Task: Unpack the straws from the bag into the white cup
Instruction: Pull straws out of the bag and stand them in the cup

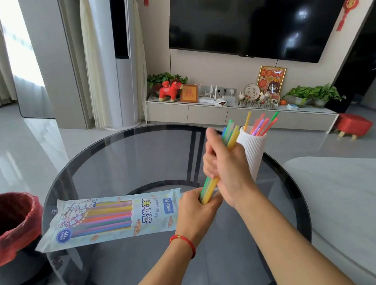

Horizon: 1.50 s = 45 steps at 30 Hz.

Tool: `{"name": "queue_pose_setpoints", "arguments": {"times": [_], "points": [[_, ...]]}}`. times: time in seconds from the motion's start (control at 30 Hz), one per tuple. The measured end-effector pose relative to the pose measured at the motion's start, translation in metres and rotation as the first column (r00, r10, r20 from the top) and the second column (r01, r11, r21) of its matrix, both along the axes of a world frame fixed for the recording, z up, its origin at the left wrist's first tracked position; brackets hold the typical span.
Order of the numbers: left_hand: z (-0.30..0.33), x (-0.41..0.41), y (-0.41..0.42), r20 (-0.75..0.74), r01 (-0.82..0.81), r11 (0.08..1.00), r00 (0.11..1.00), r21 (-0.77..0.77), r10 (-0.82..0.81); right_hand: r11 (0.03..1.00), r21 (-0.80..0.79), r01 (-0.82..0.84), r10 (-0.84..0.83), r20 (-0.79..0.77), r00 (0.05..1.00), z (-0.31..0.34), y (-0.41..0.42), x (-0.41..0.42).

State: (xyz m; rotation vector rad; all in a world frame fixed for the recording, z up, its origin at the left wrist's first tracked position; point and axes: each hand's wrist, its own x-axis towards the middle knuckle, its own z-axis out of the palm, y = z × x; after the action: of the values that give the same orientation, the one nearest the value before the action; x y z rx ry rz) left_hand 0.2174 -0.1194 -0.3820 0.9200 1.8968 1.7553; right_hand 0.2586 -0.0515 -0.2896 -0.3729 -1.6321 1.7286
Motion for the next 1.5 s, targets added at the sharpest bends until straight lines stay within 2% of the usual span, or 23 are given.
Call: {"name": "queue_pose_setpoints", "arguments": {"times": [0.07,0.17,0.23,0.3,0.37,0.5,0.6,0.73,0.87,1.0,1.1,1.2,1.27,1.37,1.43,1.5], "points": [[-0.003,0.004,0.000,0.025,0.047,0.998,0.999,-0.032,-0.046,1.000,-0.021,-0.021,0.021,0.013,1.000,-0.002,0.006,0.004],[-0.012,0.009,0.001,0.051,0.068,0.996,0.997,-0.053,-0.065,1.000,0.011,-0.027,0.024,0.159,0.987,-0.030,-0.001,0.008],[-0.015,0.011,0.003,-0.019,0.073,0.994,0.997,-0.077,-0.075,1.000,0.016,0.025,-0.027,0.177,0.984,-0.040,0.000,0.013],[-0.013,0.011,0.002,-0.103,0.102,0.991,0.989,-0.084,-0.110,0.992,0.000,0.128,-0.128,0.080,0.989,-0.025,0.013,0.019],[-0.011,0.008,0.000,-0.182,0.114,0.990,0.975,-0.085,-0.128,0.965,-0.054,0.258,-0.262,-0.085,0.961,0.008,0.036,0.028],[-0.005,-0.001,-0.007,-0.293,-0.001,1.000,0.956,-0.027,-0.007,0.871,-0.188,0.453,-0.490,-0.390,0.779,0.077,0.086,0.054],[-0.003,-0.004,-0.008,-0.301,-0.117,0.993,0.948,-0.024,0.104,0.821,-0.277,0.498,-0.570,-0.444,0.692,0.103,0.114,0.065],[0.000,-0.004,-0.009,-0.265,-0.165,0.986,0.952,-0.036,0.150,0.791,-0.321,0.521,-0.612,-0.418,0.672,0.115,0.134,0.062],[0.001,-0.005,-0.010,-0.256,-0.178,0.983,0.953,-0.048,0.160,0.788,-0.260,0.559,-0.614,-0.415,0.672,0.124,0.145,0.051],[0.003,-0.008,-0.011,-0.260,-0.188,0.981,0.951,-0.058,0.166,0.770,-0.130,0.625,-0.628,-0.328,0.706,0.120,0.153,0.036],[0.004,-0.009,-0.011,-0.254,-0.181,0.981,0.954,-0.067,0.158,0.736,0.071,0.673,-0.651,-0.200,0.733,0.109,0.158,0.029],[0.004,-0.010,-0.012,-0.269,-0.179,0.981,0.951,-0.081,0.151,0.733,0.211,0.647,-0.649,-0.068,0.758,0.095,0.165,0.025],[0.003,-0.013,-0.013,-0.288,-0.182,0.978,0.946,-0.098,0.147,0.727,0.331,0.602,-0.657,0.081,0.750,0.085,0.168,0.022],[0.000,-0.018,-0.015,-0.312,-0.185,0.973,0.941,-0.140,0.134,0.788,0.396,0.471,-0.584,0.238,0.776,0.076,0.169,0.025],[-0.002,-0.023,-0.017,-0.355,-0.195,0.965,0.927,-0.175,0.122,0.785,0.405,0.469,-0.573,0.185,0.799,0.073,0.168,0.028],[-0.002,-0.030,-0.019,-0.449,-0.204,0.951,0.890,-0.232,0.082,0.744,0.410,0.528,-0.594,0.044,0.803,0.069,0.162,0.033]]}}
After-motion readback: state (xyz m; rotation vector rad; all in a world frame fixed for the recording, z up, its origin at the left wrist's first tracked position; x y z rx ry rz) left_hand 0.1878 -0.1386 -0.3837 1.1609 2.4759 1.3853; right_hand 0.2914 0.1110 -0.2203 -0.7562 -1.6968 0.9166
